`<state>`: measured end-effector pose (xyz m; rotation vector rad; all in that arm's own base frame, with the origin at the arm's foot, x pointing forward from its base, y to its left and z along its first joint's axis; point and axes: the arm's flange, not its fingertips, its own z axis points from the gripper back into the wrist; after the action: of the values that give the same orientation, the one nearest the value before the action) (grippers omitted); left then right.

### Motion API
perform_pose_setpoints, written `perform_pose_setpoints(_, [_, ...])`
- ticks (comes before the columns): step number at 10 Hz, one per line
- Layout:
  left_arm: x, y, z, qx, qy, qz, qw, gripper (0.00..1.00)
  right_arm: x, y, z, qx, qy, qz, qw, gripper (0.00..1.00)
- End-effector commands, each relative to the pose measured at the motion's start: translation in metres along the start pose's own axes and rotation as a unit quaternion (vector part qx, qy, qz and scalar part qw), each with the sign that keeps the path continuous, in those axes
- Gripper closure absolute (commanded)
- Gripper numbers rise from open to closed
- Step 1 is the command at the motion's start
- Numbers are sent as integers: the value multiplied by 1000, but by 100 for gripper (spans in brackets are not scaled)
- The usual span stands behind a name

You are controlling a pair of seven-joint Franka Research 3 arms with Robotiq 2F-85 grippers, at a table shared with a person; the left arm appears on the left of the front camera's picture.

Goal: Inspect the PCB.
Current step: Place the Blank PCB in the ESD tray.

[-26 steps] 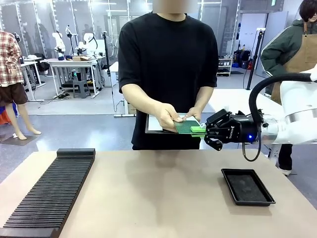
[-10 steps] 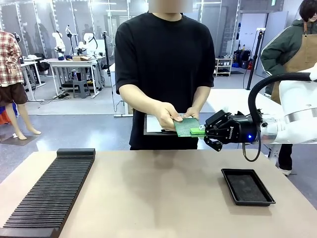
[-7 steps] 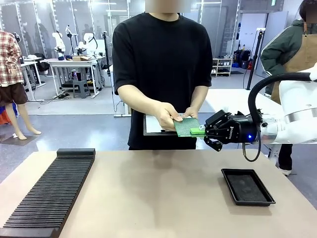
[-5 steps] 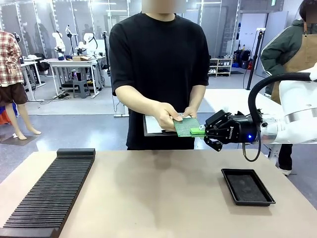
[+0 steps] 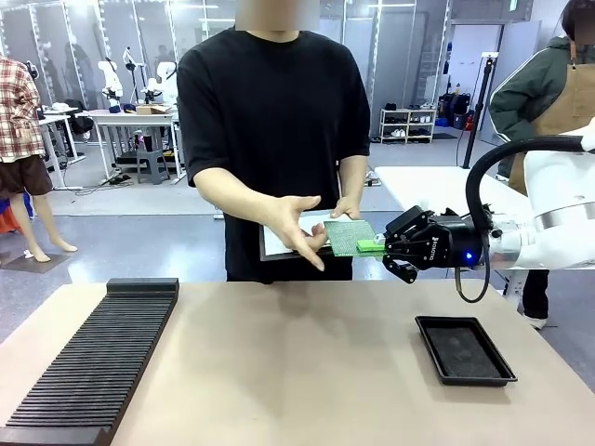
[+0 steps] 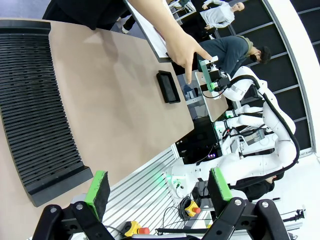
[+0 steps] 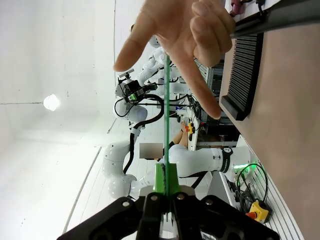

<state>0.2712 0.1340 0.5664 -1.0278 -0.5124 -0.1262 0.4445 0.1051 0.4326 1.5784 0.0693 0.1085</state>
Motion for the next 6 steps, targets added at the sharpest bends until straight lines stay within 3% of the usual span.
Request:
perform_pose_setpoints(1, [0,-2,1,6,4,1,1000,0,0,1,0,0,0,2,1000,100])
perform_pose_setpoints(6, [0,-2,1,6,4,1,1000,0,0,1,0,0,0,2,1000,100])
